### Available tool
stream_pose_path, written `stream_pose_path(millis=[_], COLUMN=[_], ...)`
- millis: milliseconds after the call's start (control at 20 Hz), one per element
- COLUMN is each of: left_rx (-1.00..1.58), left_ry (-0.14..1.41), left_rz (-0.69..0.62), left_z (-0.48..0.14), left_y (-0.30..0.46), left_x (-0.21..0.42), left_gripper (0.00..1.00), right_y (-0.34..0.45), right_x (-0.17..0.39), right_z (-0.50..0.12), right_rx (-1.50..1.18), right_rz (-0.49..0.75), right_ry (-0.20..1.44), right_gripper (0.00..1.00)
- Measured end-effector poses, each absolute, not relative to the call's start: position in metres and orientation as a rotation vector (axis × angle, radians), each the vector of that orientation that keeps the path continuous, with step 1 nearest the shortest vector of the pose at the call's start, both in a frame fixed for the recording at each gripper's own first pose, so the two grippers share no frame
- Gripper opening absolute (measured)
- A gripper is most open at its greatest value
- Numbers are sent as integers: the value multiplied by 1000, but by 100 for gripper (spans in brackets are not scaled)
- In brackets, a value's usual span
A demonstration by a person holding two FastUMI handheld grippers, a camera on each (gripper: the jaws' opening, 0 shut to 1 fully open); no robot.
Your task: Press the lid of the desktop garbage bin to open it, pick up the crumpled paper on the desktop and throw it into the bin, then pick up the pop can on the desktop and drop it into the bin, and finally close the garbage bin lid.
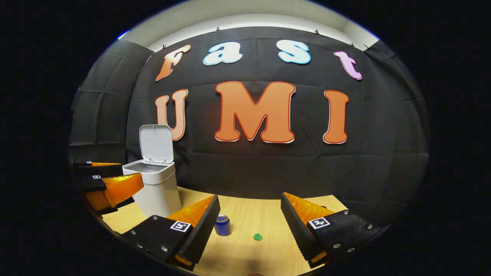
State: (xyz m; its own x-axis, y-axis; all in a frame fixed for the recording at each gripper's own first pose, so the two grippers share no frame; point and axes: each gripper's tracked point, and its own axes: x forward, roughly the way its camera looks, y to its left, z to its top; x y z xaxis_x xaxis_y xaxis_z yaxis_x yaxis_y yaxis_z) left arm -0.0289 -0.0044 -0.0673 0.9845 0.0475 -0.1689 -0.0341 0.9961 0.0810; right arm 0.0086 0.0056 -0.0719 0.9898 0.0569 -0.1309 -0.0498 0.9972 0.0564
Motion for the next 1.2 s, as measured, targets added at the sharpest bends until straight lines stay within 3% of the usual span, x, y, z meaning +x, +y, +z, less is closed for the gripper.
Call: stream_pose_path(millis=[350, 900, 1200], left_rx=[86, 154, 179], left_ry=[171, 164, 219], left_rz=[49, 185, 284], left_z=[-68, -49, -56], left_y=[-2, 41, 67], left_x=[-31, -50, -70], left_gripper=[94, 94, 94], right_y=[3, -1, -5], right_x=[21, 111, 113], right_z=[-94, -334, -404], right_rx=[29, -15, -12], right_rz=[54, 27, -29], right_ry=[153, 656, 855], right_gripper=[95, 96, 92])
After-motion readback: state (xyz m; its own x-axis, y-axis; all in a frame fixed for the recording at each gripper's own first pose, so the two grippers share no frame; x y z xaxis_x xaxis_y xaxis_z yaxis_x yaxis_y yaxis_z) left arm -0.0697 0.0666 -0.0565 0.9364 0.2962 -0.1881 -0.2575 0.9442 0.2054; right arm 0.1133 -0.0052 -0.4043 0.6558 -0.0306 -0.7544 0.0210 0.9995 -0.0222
